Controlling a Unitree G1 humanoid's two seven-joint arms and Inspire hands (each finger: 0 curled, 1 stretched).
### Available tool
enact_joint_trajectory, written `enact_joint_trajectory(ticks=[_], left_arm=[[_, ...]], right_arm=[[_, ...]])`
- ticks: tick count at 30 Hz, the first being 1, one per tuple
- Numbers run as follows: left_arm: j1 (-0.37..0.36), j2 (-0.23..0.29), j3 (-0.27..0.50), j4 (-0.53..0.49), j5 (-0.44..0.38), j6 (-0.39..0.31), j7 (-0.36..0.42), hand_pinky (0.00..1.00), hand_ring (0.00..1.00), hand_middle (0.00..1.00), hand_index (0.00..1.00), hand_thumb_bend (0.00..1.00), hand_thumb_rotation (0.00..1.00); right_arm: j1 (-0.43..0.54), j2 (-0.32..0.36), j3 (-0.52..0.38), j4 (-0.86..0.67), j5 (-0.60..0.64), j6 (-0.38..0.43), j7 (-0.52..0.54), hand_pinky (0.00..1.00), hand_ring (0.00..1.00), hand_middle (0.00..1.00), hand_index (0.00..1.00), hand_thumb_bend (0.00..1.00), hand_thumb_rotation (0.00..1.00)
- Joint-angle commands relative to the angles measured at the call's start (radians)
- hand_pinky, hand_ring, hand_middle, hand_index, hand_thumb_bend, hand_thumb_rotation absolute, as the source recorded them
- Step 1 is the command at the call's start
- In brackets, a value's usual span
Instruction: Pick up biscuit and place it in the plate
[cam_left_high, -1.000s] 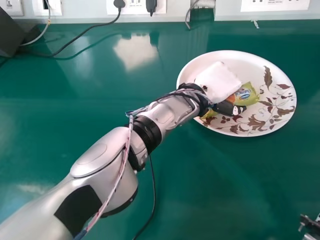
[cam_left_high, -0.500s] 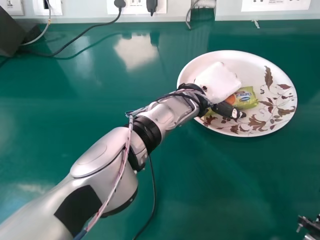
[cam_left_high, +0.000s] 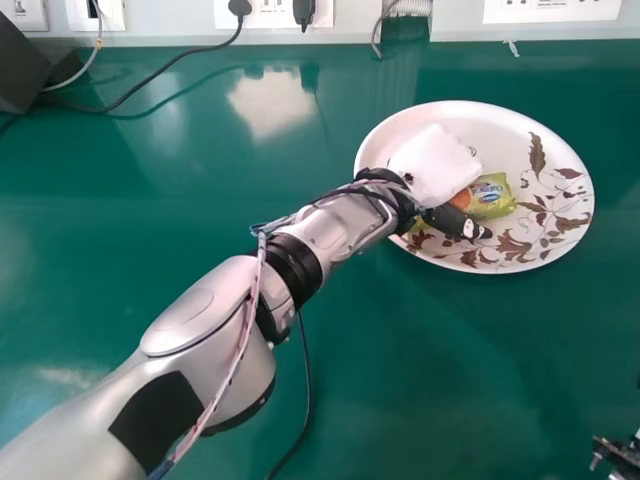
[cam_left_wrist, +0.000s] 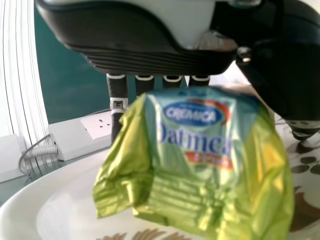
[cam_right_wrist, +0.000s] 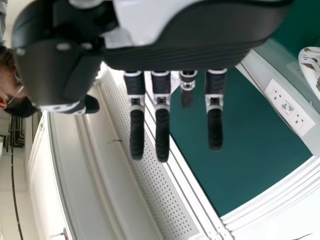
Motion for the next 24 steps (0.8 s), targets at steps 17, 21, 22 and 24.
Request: enact_joint_trajectory(ticks=[17,21,22,24], left_arm=[[0.03,-0.003,0.022,0.008,-0.029,-0.008,0.012,0.67,0.76,0.92,0.91,1.0,0.63],[0.032,-0.004,0.041,0.006,-0.051,0.004,0.022,0.69,0.77,0.91,0.91,1.0,0.63],[0.033,-0.004,0.045,0.005,-0.053,0.011,0.026,0.69,0.77,0.92,0.91,1.0,0.64],[0.036,-0.004,0.054,0.004,-0.055,0.024,0.04,0.71,0.78,0.91,0.91,1.0,0.64]], right_arm=[[-0.03,0.043,-0.026,0.018,-0.002,-0.005,0.02,0.43,0.53,0.54,0.5,0.52,0.07],[-0.033,0.044,-0.023,0.012,-0.004,-0.004,0.011,0.48,0.57,0.58,0.5,0.52,0.07],[-0.034,0.043,-0.024,0.012,-0.004,-0.004,0.009,0.47,0.57,0.57,0.5,0.52,0.07],[-0.035,0.042,-0.024,0.012,-0.009,-0.003,0.003,0.47,0.57,0.58,0.5,0.52,0.07]])
